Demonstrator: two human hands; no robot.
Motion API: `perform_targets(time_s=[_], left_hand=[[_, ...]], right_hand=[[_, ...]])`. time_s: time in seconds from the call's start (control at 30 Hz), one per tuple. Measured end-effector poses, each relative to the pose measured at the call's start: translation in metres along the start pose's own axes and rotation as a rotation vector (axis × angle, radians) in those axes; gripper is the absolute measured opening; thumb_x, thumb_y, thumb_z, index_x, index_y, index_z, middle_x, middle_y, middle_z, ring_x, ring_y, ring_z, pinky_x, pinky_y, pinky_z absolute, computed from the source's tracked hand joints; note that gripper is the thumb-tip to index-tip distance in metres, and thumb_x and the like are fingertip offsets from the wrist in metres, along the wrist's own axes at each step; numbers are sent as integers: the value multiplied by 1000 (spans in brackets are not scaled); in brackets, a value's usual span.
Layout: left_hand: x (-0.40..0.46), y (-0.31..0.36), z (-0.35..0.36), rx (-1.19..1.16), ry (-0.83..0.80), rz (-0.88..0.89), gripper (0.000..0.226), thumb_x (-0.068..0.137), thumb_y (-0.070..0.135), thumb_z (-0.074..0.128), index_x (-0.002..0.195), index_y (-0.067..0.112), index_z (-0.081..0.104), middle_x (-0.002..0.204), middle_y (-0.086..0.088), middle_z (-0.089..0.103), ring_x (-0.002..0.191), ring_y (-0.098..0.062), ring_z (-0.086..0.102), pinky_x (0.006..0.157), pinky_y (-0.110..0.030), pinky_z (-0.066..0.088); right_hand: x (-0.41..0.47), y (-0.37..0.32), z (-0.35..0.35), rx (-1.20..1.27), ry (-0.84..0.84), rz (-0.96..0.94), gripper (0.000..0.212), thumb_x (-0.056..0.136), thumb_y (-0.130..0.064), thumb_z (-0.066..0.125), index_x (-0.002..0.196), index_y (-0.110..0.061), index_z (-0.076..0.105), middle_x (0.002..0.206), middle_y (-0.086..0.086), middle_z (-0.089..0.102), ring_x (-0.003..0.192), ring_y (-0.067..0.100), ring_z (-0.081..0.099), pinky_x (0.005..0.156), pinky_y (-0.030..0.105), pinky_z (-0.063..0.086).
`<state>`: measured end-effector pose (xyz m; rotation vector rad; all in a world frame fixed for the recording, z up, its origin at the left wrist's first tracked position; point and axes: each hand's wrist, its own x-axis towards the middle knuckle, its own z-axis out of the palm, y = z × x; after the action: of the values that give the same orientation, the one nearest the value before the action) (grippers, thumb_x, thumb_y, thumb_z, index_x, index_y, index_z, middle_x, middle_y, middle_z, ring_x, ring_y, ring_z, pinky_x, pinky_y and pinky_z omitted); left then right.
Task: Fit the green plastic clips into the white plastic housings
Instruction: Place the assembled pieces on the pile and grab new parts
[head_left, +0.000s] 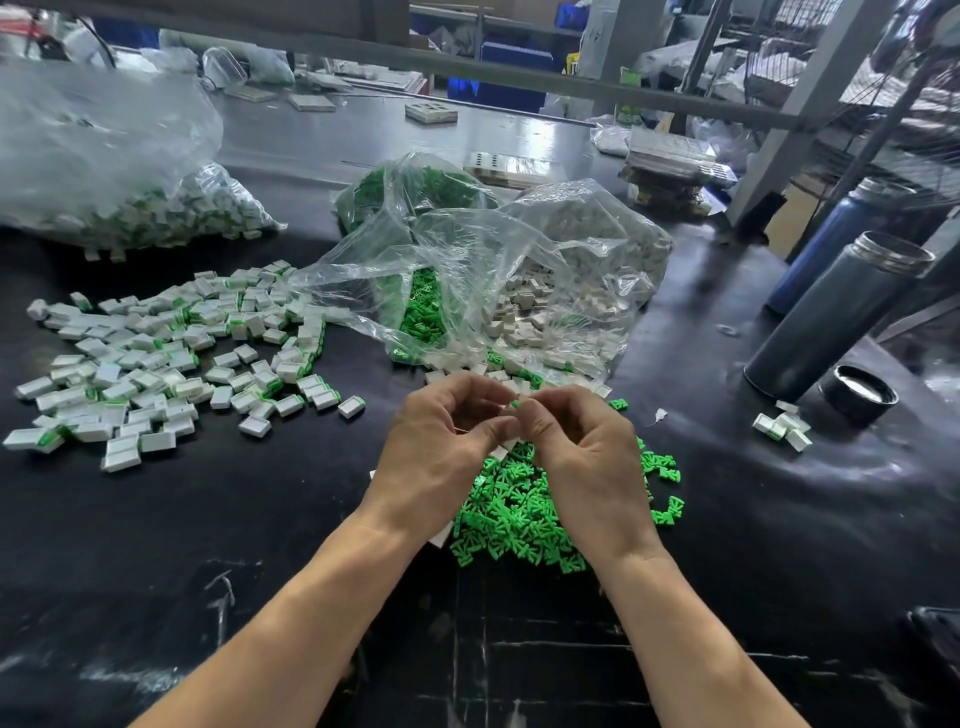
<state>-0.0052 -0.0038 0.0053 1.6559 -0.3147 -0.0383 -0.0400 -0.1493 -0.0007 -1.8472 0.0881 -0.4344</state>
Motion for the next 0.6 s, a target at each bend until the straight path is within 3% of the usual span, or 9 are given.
perform_targets(time_s=[0.1, 0.27, 0.37, 0.47, 0.6], left_hand=[[-1, -3, 2, 115, -10, 51, 18, 89, 18, 79, 99, 32, 72, 82, 11, 75, 78, -7, 72, 72, -29, 61], [1, -6, -7, 370, 37, 114, 18, 89, 23, 79, 99, 37, 71, 86, 19, 72, 79, 3, 68, 68, -15, 56], [6, -8, -23, 565, 83, 77, 15, 89, 30, 78, 98, 38, 68, 94, 20, 64, 81, 4, 63, 76, -17, 55], [14, -12, -43, 756, 175, -36, 11, 91, 32, 74, 101, 33, 73, 101, 12, 65, 91, -9, 64, 84, -34, 55], [22, -17, -60, 942, 252, -144, 17, 94, 30, 69, 110, 26, 74, 114, 0, 70, 106, -24, 65, 92, -39, 54]], right_hand=[[0, 2, -1, 4, 20, 4, 8, 98, -25, 71, 91, -25, 72, 78, -10, 73, 67, 3, 65, 60, 15, 48], [2, 9, -1, -3, 55, 39, 11, 100, -20, 68, 93, -27, 74, 76, -10, 72, 63, 1, 60, 59, 17, 44], [7, 14, -4, 20, 86, 85, 15, 101, -18, 66, 95, -27, 75, 72, -10, 69, 61, 2, 57, 58, 22, 42], [9, 19, -6, 41, 89, 109, 14, 102, -19, 65, 95, -24, 75, 62, -14, 60, 54, 1, 47, 51, 18, 37], [9, 19, -6, 32, 81, 107, 12, 101, -24, 67, 92, -21, 74, 54, -17, 53, 48, 1, 41, 47, 15, 33]])
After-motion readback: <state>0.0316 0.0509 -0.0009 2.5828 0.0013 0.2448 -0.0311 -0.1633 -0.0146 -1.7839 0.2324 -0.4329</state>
